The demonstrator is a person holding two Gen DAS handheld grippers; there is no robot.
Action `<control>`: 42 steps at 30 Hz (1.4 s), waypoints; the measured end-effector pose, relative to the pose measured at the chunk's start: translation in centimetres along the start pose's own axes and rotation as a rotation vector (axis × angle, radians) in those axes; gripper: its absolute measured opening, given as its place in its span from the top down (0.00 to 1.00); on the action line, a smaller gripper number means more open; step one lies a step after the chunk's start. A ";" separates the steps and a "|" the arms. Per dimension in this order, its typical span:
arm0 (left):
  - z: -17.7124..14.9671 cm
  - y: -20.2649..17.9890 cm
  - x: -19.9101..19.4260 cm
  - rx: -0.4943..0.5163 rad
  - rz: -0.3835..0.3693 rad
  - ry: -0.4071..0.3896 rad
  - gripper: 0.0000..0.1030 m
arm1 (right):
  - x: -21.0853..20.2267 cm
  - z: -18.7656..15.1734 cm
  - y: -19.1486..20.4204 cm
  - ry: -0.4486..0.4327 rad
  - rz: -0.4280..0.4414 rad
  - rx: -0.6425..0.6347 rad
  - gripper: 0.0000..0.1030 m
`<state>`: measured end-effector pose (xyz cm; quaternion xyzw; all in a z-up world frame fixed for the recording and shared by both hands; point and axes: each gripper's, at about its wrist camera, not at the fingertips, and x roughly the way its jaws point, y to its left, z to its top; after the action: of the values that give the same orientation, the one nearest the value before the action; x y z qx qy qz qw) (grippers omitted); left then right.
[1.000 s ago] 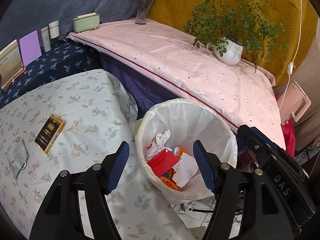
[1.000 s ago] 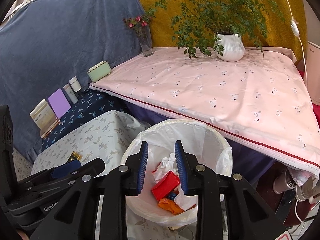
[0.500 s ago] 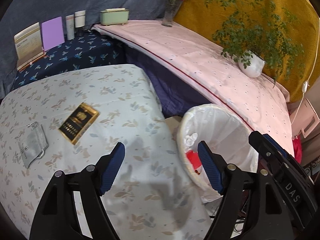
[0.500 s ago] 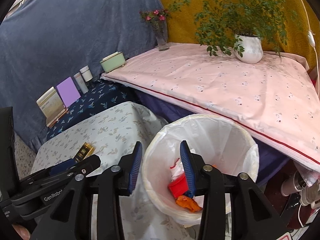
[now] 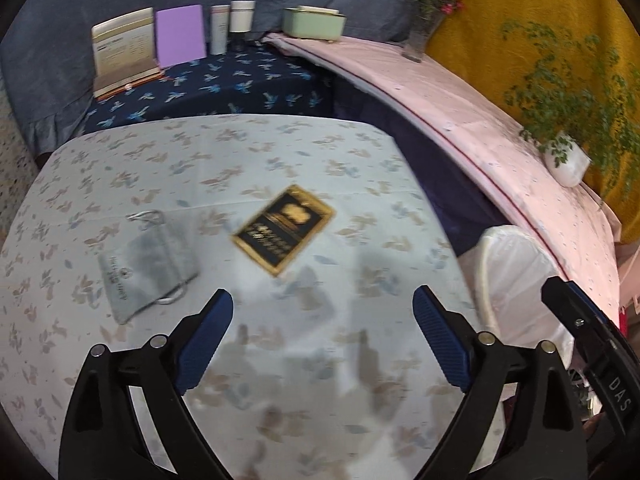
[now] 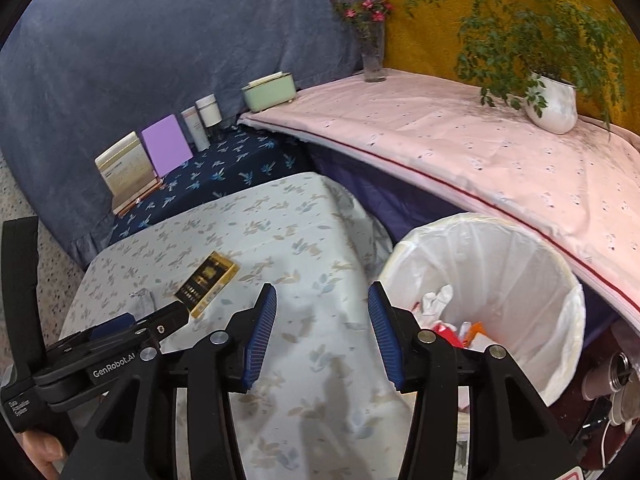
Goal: Collect trash
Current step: 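Move both tools back toward the grey pouch and cigarette pack, then grasp the grey drawstring pouch with the left tool while the right grasps the black-gold cigarette pack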
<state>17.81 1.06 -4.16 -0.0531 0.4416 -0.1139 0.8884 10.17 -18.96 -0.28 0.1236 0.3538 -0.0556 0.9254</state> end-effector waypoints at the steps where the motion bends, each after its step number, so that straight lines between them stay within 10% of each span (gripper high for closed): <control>1: -0.1 1.1 0.1 -0.014 0.015 0.001 0.15 | 0.3 -0.1 0.5 0.005 0.005 -0.004 0.54; 22: 0.2 15.4 4.3 -0.238 0.110 0.085 0.19 | 10.5 -1.9 10.4 0.182 0.103 -0.064 0.53; 34: 1.7 15.7 6.7 -0.222 0.044 0.108 0.90 | 16.2 -1.4 13.9 0.246 0.099 -0.062 0.41; 42: 2.9 16.0 7.8 -0.225 0.055 0.105 0.92 | 19.0 -0.6 15.5 0.270 0.058 -0.010 0.37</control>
<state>27.14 14.62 -11.52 -0.1342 0.4987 -0.0416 0.8553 26.84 -4.20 -10.50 0.1355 0.4716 -0.0098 0.8713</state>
